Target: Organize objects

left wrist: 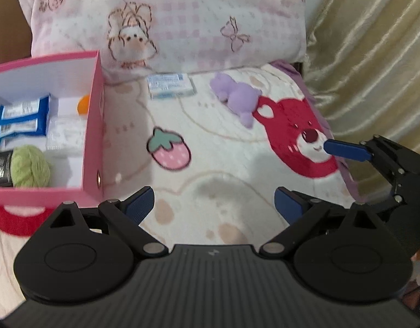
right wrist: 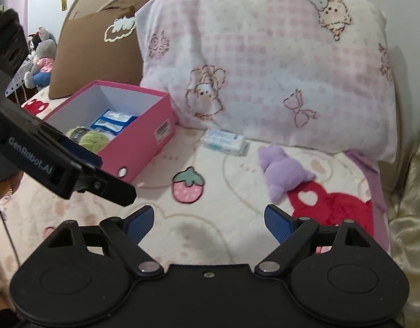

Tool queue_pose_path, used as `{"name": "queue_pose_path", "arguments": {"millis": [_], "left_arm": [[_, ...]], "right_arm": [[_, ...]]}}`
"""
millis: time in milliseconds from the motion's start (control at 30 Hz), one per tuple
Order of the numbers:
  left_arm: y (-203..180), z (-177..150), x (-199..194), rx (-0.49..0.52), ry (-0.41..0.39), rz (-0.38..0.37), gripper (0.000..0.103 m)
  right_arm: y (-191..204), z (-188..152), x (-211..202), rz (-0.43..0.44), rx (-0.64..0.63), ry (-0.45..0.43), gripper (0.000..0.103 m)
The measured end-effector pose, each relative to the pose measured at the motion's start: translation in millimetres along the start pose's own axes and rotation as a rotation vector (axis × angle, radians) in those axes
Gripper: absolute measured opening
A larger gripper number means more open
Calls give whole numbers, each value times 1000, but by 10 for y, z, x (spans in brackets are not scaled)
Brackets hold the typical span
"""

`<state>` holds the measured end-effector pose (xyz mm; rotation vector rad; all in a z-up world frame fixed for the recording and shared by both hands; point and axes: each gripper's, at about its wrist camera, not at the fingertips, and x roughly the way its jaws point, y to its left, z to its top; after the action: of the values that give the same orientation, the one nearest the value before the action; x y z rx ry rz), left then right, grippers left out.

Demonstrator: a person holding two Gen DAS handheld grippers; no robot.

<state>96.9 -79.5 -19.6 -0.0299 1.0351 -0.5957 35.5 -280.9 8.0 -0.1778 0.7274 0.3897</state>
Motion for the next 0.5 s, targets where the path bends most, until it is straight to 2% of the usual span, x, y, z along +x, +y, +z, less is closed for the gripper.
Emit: {"name": "queue_pose_path", "arguments": {"millis": [200,400,500], "left_arm": [[-30,109,224,25,-77,-9,96],[-86,273,501,24,-140,-54,95],[-103,339,681,1,-140,-74,94]], "right_arm": [[-204,-78,173,-51,43,-104,90],[-431,-171,473,-77,120,-114,90],[-514,-253,677,-103,146,-116,90]]}}
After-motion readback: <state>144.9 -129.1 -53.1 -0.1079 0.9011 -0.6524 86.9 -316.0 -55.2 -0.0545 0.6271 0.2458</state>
